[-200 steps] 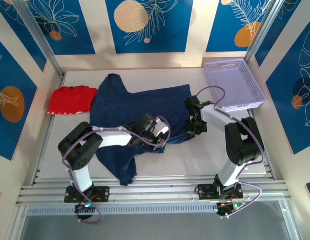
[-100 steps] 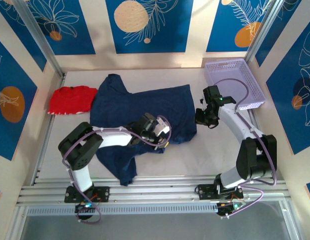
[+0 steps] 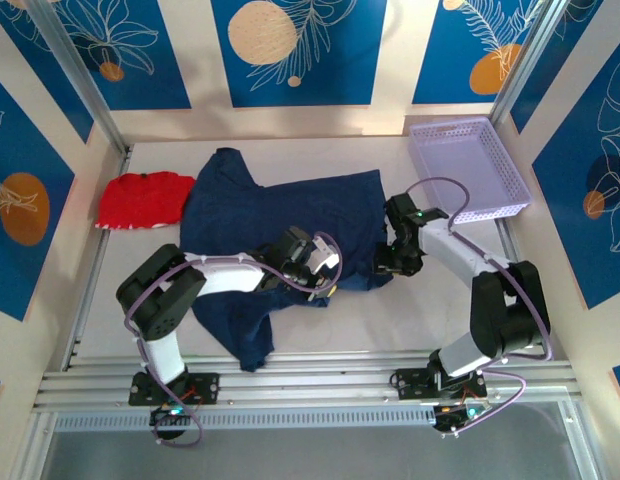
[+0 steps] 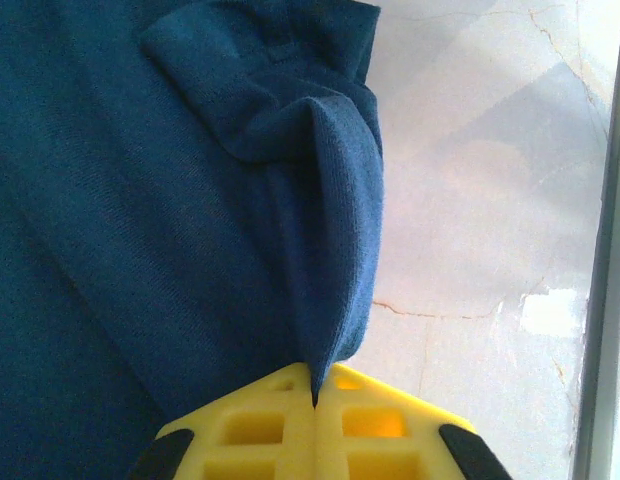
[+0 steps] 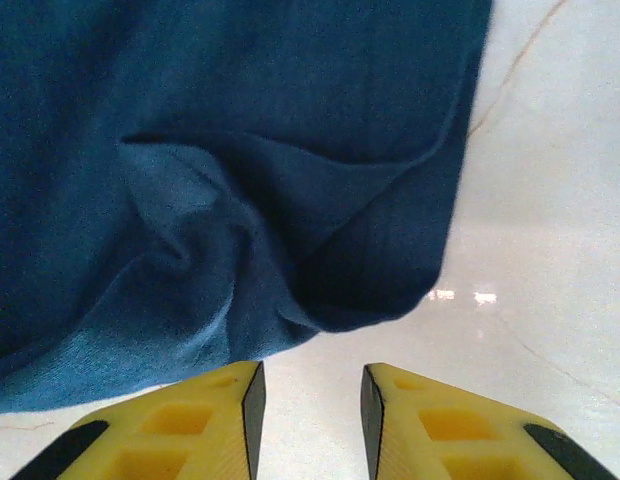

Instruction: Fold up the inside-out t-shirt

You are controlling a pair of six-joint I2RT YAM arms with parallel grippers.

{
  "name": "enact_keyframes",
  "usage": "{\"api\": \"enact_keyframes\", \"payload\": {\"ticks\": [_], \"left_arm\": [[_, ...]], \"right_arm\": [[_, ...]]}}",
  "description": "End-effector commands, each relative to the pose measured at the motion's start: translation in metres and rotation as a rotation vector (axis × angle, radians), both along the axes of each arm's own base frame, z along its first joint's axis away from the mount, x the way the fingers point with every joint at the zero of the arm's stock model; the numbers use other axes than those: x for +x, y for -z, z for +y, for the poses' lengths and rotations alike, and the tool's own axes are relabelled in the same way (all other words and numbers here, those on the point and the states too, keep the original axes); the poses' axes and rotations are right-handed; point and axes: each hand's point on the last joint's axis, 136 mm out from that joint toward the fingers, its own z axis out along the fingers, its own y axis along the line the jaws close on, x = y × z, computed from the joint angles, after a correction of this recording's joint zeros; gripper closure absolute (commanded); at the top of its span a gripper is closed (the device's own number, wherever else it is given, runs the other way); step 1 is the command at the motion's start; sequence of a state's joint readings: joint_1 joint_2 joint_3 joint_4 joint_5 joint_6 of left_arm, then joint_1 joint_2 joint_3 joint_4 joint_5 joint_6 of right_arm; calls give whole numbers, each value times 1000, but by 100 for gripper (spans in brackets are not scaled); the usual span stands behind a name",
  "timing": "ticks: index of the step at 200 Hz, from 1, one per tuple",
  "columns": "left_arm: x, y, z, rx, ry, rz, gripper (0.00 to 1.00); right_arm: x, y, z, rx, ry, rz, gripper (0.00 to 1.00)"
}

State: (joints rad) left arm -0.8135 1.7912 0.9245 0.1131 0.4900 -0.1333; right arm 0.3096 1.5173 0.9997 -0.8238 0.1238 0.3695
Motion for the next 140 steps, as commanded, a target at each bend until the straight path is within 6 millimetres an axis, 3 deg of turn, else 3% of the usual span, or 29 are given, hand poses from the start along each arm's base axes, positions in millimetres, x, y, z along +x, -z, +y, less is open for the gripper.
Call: {"api": "enact_keyframes", "payload": {"ticks": [1,112,123,140], "left_arm": [[-4,6,0,3,15,40,100],[-5,8,2,12,16,36,100],[-6,8,1,13,18,38,100],[-5,7,1,12,18,36,100]], "right_arm": [[8,6,3,-36,-10,3,66],[24,32,15,-149,-92,49,63],[26,34,12,-171,-93,47,67],[29,30,10,-177,-96,29,81]]}}
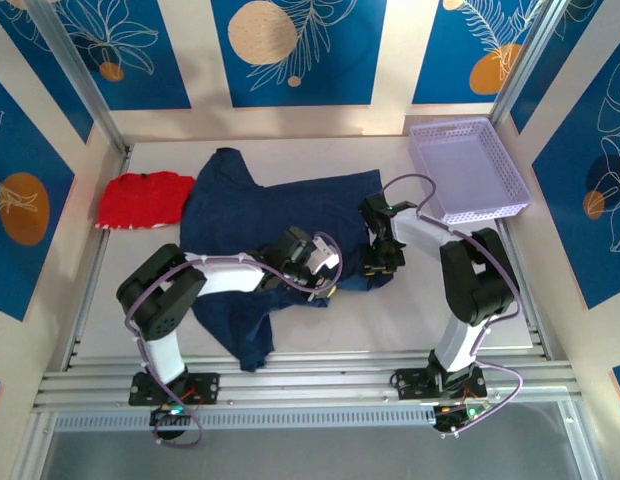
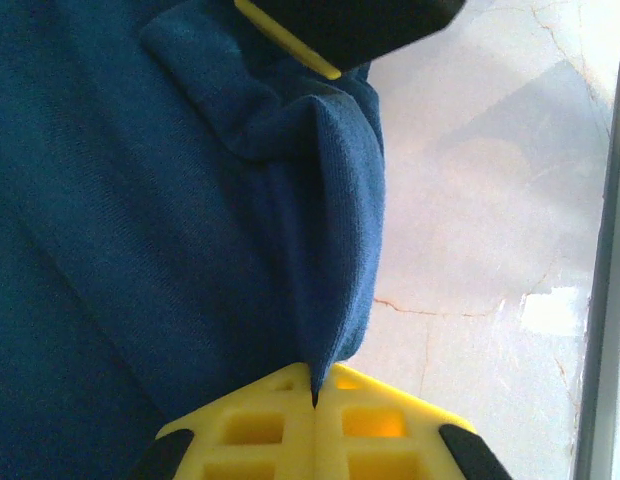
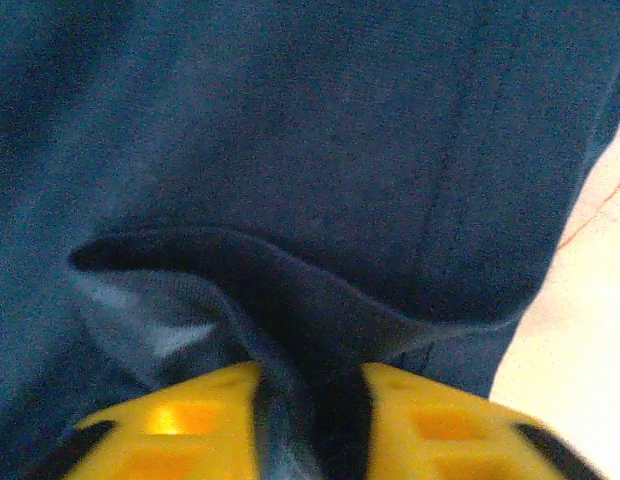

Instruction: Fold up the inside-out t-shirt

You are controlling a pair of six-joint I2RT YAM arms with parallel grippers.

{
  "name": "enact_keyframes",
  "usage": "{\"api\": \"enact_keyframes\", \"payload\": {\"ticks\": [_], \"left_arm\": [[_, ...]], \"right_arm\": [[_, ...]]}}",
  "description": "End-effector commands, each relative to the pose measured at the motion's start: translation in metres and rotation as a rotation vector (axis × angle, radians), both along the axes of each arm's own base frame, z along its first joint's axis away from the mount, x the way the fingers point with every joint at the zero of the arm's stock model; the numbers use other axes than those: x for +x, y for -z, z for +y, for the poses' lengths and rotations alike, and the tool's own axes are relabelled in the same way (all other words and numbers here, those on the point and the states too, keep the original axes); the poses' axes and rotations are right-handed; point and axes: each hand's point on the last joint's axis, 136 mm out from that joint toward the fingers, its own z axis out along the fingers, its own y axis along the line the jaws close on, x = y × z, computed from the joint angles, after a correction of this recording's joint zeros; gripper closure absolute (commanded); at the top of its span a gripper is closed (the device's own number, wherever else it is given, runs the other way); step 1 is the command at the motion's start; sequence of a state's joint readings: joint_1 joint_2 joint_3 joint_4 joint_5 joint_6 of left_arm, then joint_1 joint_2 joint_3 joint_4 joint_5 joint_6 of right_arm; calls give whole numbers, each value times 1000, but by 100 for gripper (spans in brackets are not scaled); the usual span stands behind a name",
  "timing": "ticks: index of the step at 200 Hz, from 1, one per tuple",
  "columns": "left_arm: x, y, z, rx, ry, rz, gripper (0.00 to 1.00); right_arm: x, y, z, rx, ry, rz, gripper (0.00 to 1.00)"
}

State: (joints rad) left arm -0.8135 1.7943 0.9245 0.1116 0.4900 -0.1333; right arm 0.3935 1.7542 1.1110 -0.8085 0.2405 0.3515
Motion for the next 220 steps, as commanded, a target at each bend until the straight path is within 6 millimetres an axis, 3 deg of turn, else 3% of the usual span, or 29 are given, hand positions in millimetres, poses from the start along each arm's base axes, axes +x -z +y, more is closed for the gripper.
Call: {"api": "enact_keyframes", "payload": {"ticks": [1,23,67,80,95,119,140,157,173,190,220], "left_arm": [[-5,6,1,9,18,33,100],[-6,5,-2,14,24,30,100],[-9,-6,-30,3,46,0,99],[-8,-11,-38,13,39,-24,90],[-1,-21,-35,25,-8,-51,76],[5,-39,4,122,-140,-122,56],[2,-40,70,306,-350,-135,49],[-15,-33,125,440,-509,-79,47],[-30,-23,160,491,-628,-3,44],[-26,-12,173,498,-690,73,44],[5,9,143,464,-640,152,44]], "right_arm": [[8,-8,-3,-27,-8,-35,82],[8,-22,-10,-27,4,-67,94],[5,-51,-32,103,109,-144,100],[11,-58,-32,209,164,-177,100],[22,-65,-33,304,220,-216,100],[37,-72,-30,376,244,-262,100],[45,-76,-27,387,234,-281,100],[49,-79,-26,400,230,-297,100],[51,-81,-24,415,223,-309,100],[53,-81,-23,421,220,-317,100],[57,-84,-30,410,238,-341,100]]}}
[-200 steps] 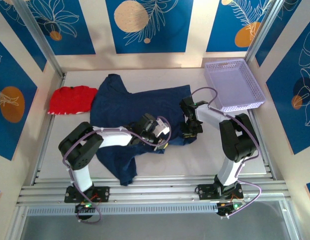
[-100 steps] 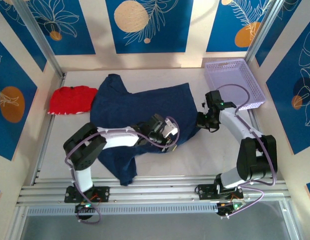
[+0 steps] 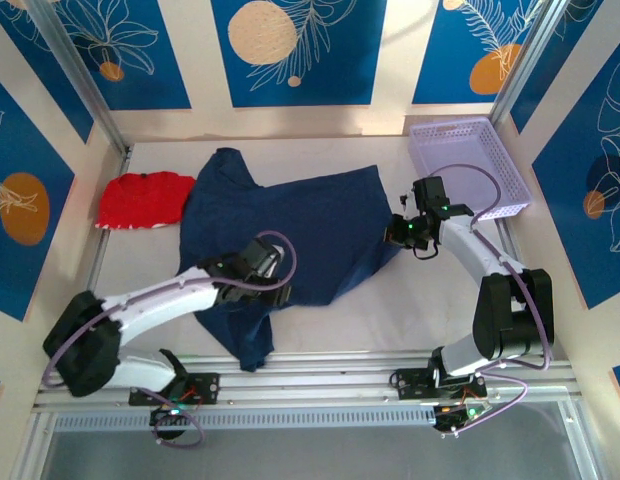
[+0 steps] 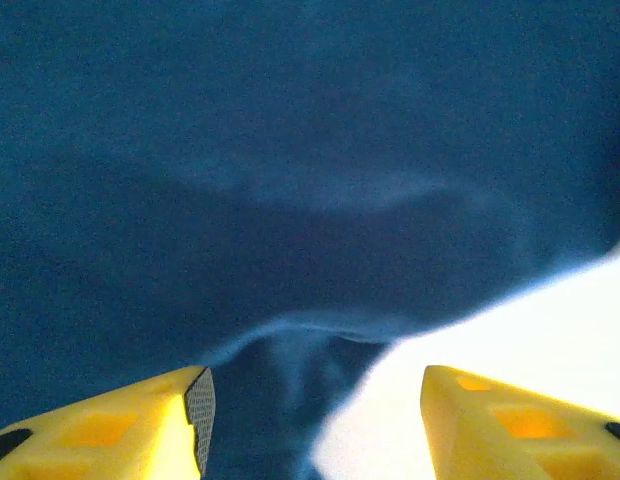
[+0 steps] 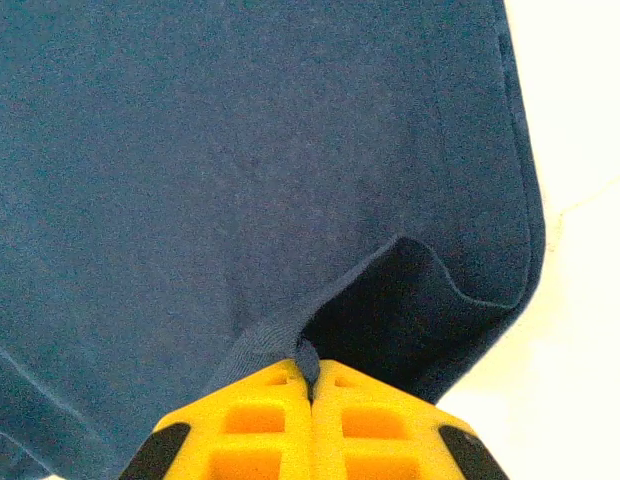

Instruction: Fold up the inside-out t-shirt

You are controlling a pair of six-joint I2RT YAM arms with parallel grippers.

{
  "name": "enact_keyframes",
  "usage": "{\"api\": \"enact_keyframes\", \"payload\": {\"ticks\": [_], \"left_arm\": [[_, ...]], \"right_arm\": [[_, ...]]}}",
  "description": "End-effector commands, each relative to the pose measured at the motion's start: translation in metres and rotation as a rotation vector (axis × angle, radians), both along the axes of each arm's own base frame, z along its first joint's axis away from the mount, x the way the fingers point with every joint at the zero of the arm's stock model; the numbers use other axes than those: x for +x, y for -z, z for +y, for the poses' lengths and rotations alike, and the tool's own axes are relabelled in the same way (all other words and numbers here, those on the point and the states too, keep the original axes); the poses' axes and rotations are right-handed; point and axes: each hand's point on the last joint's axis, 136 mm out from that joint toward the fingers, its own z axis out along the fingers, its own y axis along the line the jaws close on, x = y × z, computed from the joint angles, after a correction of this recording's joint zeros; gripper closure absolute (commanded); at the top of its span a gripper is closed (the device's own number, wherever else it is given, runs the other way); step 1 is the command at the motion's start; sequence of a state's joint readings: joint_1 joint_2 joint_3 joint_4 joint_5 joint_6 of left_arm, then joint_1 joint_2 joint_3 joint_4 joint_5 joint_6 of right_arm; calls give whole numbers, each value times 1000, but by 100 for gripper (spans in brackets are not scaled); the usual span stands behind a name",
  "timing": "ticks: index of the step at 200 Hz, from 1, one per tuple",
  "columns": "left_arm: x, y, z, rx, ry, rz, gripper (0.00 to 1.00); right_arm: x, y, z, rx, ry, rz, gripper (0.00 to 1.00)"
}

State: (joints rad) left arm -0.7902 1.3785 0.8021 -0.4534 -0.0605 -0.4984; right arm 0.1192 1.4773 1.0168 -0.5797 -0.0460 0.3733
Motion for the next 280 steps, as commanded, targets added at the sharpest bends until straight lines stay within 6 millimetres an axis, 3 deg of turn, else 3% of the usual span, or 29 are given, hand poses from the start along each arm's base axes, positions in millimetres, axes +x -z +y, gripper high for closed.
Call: {"api": "enact_keyframes", "payload": {"ticks": [1,43,79,100,117,138,171,197,213,240,280], "left_arm": [[14,23,-9,7,-31,90,44],[68,42,-56,-44,3,106,44],[135,49,-98,-67,32,76,44],[175,28,-123,-81,67,19,44],[186,-4,-132,-111,96,-42,43],[170,-33,-129,-159,134,-66,41],[101,-54,-114,-222,201,-99,40],[29,-34,-113,-164,338,-110,43],[0,-14,-112,-127,400,-96,49],[-6,6,-111,-123,427,-96,58],[6,24,-121,-135,427,-82,58]], "right_arm": [[6,-7,-1,31,18,-23,100],[19,-27,-27,17,106,-92,100],[30,-39,-39,-9,138,-126,100],[34,-39,-45,-28,153,-128,100],[34,-38,-49,-40,160,-123,100],[30,-36,-49,-42,156,-117,100],[27,-32,-46,-24,148,-108,100],[27,-29,-44,-21,139,-99,100],[27,-28,-43,-18,134,-95,100],[27,-27,-40,-6,126,-91,100],[25,-26,-39,-9,119,-85,100]]}}
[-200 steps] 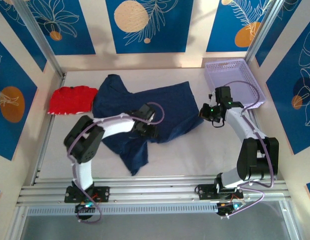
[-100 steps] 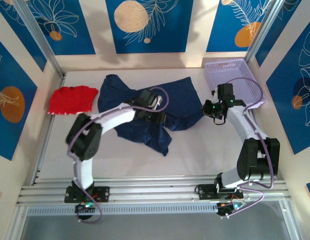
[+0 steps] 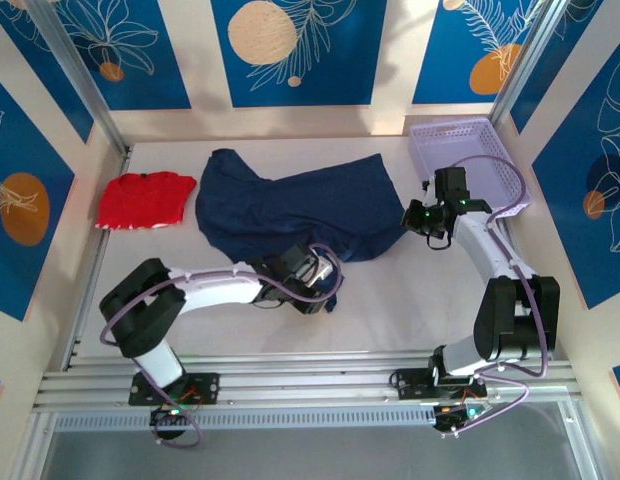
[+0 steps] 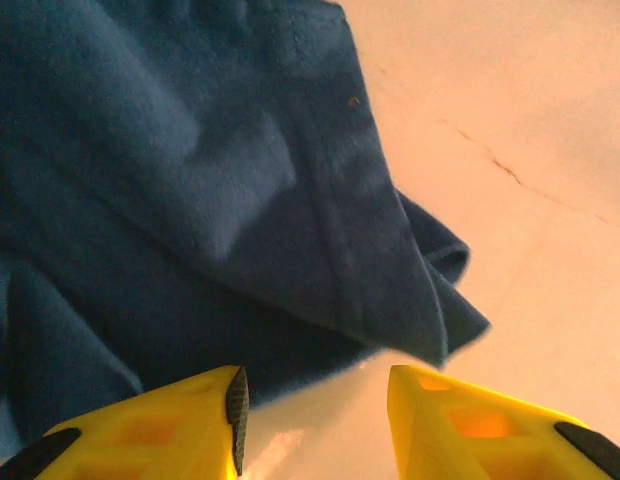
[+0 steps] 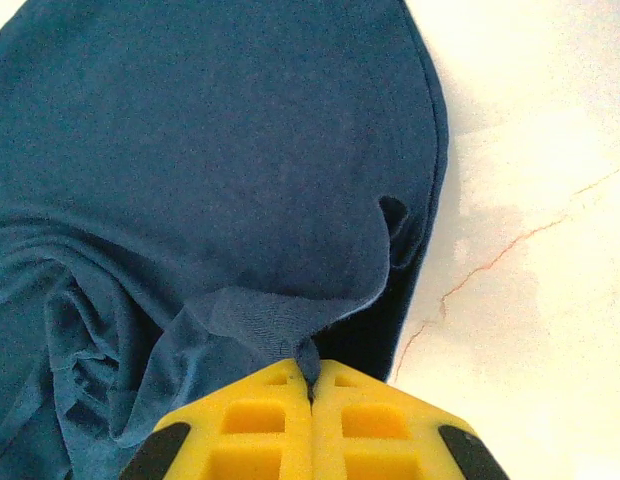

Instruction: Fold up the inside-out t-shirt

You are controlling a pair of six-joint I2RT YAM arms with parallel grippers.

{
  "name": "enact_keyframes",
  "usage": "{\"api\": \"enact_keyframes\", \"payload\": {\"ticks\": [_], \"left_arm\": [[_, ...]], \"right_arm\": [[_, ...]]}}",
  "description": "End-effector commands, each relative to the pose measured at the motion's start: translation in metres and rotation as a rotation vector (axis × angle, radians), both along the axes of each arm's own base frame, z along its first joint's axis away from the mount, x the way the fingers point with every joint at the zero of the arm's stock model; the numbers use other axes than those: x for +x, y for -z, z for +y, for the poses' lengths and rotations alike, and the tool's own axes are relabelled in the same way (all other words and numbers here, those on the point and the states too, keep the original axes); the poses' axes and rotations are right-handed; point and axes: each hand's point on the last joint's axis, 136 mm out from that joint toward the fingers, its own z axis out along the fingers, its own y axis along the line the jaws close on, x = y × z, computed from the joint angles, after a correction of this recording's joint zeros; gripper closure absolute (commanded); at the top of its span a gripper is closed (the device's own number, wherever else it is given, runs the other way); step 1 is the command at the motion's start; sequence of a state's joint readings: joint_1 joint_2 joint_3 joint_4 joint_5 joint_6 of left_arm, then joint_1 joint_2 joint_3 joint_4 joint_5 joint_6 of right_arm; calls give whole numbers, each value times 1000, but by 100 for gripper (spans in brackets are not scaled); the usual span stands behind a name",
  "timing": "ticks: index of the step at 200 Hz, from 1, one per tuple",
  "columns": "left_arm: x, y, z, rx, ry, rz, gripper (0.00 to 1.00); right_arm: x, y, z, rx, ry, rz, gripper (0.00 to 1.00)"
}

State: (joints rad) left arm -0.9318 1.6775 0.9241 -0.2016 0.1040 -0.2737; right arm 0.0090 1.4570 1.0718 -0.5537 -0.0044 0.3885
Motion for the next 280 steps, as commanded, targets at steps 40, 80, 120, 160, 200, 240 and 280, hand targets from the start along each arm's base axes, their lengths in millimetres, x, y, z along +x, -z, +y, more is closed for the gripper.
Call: {"api": "enact_keyframes", "payload": {"ticks": [40,80,120,160,200,240,280], "left_arm": [[27,15,3,-40,-38,1,54],[23,29,36,-14,-102,52,52],[17,36,72,6,-181,92,52],[9,14,96,10,-219,51,51],[-15,-27,75,-71,-117,-44,47],[-42,-24,69,-76,-74,-36,47],[-30,-10,52,-44,-54,-40,47]], "right_arm": [[-5,3,1,-8,-15,17,100],[-4,1,-6,-21,3,15,100],[-3,1,-8,-22,12,18,100],[-3,3,-9,-33,16,27,100],[-3,7,-4,-31,4,38,100],[-4,8,-3,-30,-4,42,100],[-5,9,3,-20,-18,43,100]]}}
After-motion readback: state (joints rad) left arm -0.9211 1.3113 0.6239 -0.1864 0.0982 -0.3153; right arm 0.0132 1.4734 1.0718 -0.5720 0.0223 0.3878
